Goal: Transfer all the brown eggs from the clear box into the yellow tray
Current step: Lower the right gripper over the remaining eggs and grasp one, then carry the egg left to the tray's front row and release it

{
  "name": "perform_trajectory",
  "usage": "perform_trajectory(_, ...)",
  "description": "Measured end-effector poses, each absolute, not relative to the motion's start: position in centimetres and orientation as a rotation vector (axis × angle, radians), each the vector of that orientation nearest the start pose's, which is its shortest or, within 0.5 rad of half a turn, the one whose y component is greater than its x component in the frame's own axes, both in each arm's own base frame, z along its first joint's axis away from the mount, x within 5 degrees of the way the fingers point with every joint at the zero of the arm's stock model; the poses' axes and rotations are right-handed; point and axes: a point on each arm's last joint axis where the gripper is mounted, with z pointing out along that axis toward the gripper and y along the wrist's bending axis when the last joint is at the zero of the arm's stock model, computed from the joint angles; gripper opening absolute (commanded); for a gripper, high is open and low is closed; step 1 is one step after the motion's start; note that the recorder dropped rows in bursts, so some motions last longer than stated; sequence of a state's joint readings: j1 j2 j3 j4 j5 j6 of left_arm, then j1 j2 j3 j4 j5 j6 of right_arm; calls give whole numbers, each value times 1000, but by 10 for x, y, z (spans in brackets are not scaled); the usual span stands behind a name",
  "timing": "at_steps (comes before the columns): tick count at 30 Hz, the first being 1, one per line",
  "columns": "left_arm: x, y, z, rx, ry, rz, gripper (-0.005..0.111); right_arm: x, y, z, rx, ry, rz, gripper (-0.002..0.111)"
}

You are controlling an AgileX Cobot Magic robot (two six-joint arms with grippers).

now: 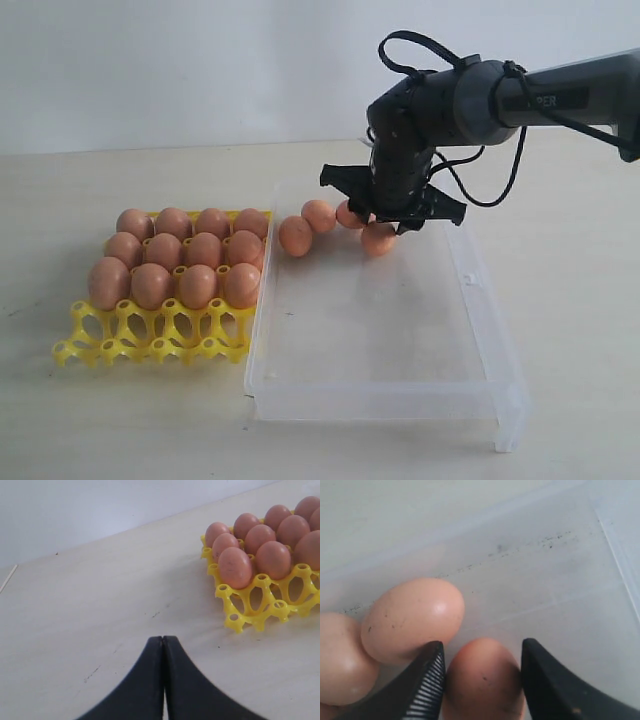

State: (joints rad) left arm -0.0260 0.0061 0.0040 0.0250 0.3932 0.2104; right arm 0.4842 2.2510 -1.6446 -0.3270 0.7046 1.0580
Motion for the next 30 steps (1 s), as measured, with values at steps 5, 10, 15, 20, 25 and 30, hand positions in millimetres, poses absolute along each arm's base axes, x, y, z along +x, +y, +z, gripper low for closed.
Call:
perform_trajectory(5, 53, 0, 176, 238, 1875, 151, 0, 422, 201, 130, 401, 2717, 40, 47)
perform_trajectory(10, 53, 0, 176, 238, 1875, 151, 0, 414, 201, 121, 319, 2800, -34, 50)
perform_trajectory(15, 53, 0, 176, 238, 1875, 151, 0, 413, 200, 119, 296, 2818, -64, 2)
perform_trajectory(20, 53, 0, 176, 238, 1875, 151, 0, 410, 202, 123, 189, 2831, -96, 0)
perform_trajectory(25, 53, 0, 176, 238, 1875, 151, 0, 404, 212, 150, -36, 2783, -88, 0)
perform_trajectory(30, 53, 0, 176, 238, 1875, 151, 0, 391, 231, 177, -361, 2667, -72, 0)
